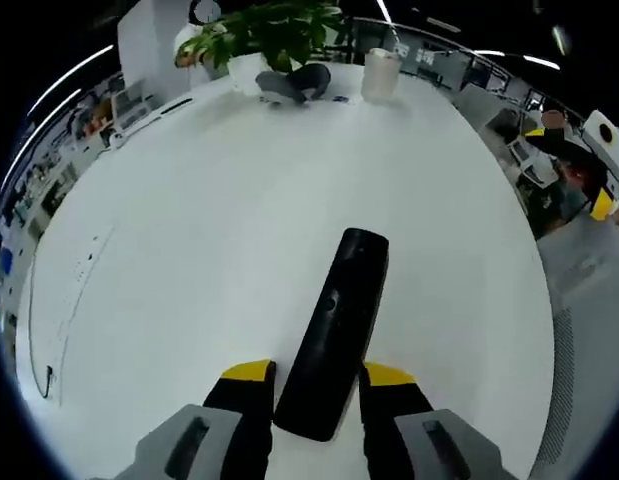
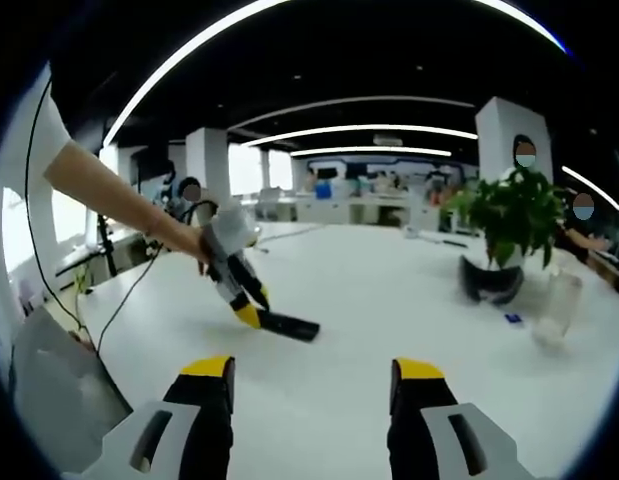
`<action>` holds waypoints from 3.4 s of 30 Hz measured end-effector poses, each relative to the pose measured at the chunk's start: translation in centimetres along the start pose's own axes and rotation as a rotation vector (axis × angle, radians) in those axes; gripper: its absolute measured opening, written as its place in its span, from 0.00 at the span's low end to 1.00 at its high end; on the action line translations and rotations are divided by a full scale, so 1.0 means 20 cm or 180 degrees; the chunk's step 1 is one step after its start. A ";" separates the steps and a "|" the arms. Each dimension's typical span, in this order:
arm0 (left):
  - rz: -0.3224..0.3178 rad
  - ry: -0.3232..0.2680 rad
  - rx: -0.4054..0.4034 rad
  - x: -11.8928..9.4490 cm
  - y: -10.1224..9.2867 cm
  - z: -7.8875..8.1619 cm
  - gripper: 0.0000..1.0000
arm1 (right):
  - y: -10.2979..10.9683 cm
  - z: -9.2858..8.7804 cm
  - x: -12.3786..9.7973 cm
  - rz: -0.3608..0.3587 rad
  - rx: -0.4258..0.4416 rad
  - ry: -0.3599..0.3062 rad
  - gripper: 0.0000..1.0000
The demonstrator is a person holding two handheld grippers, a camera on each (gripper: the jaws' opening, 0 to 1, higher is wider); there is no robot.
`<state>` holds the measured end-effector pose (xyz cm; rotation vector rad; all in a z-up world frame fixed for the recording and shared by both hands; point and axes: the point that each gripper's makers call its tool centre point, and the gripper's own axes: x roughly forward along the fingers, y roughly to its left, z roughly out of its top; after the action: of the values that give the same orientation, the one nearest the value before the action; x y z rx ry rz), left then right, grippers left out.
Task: Press the specified remote control buttons in sequence, fully releasing each button before pressing the next.
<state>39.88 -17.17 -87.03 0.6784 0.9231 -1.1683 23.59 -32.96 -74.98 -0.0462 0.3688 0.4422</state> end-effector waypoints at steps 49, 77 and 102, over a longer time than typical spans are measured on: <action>-0.0240 0.0237 0.0572 -0.04 -0.20 -0.09 0.23 | 0.01 -0.01 0.00 0.0029 -0.0072 0.0059 0.58; -0.0267 0.0327 0.0684 -0.07 -0.33 -0.14 0.23 | 0.03 -0.02 0.01 0.0070 -0.0111 0.0089 0.58; -0.0292 0.0313 0.0718 -0.08 -0.43 -0.18 0.23 | 0.04 -0.02 0.01 0.0097 -0.0166 0.0114 0.57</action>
<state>30.52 -15.74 -87.11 0.8892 0.9204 -1.3432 23.34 -32.22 -75.48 -0.0994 0.3935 0.4815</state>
